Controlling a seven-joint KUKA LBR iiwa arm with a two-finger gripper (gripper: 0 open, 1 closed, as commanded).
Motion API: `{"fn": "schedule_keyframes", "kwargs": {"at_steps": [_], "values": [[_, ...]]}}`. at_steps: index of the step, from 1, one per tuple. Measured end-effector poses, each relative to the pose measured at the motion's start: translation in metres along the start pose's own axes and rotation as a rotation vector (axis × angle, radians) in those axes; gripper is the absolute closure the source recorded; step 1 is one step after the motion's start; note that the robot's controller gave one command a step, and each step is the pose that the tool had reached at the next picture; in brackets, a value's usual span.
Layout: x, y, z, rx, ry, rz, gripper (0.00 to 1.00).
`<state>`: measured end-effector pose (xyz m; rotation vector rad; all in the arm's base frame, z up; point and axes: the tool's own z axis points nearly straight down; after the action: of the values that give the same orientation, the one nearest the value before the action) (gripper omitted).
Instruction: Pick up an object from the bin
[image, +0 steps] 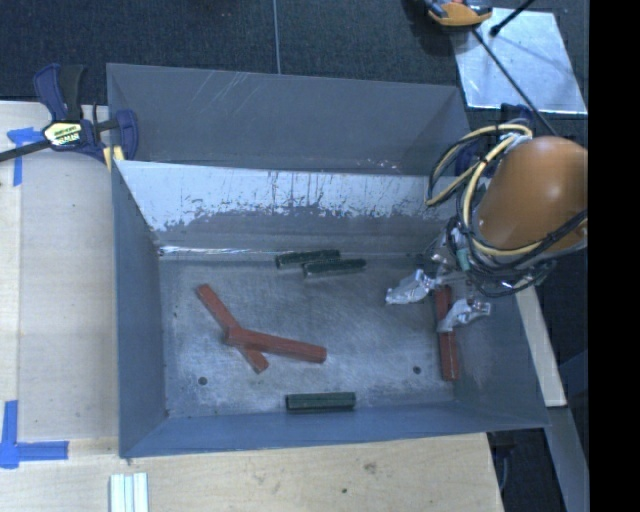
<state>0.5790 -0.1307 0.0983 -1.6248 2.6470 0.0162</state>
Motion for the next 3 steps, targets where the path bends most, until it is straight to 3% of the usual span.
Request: {"fn": "schedule_keyframes", "kwargs": {"at_steps": [1, 2, 3], "values": [[0.0139, -0.0045, 0.0, -0.009, 0.034, 0.009, 1.0], [0.0082, -0.0033, -0.0005, -0.011, 0.023, 0.009, 0.0], [0.0084, -0.0033, -0.0005, -0.011, 0.024, 0.008, 0.0]]}}
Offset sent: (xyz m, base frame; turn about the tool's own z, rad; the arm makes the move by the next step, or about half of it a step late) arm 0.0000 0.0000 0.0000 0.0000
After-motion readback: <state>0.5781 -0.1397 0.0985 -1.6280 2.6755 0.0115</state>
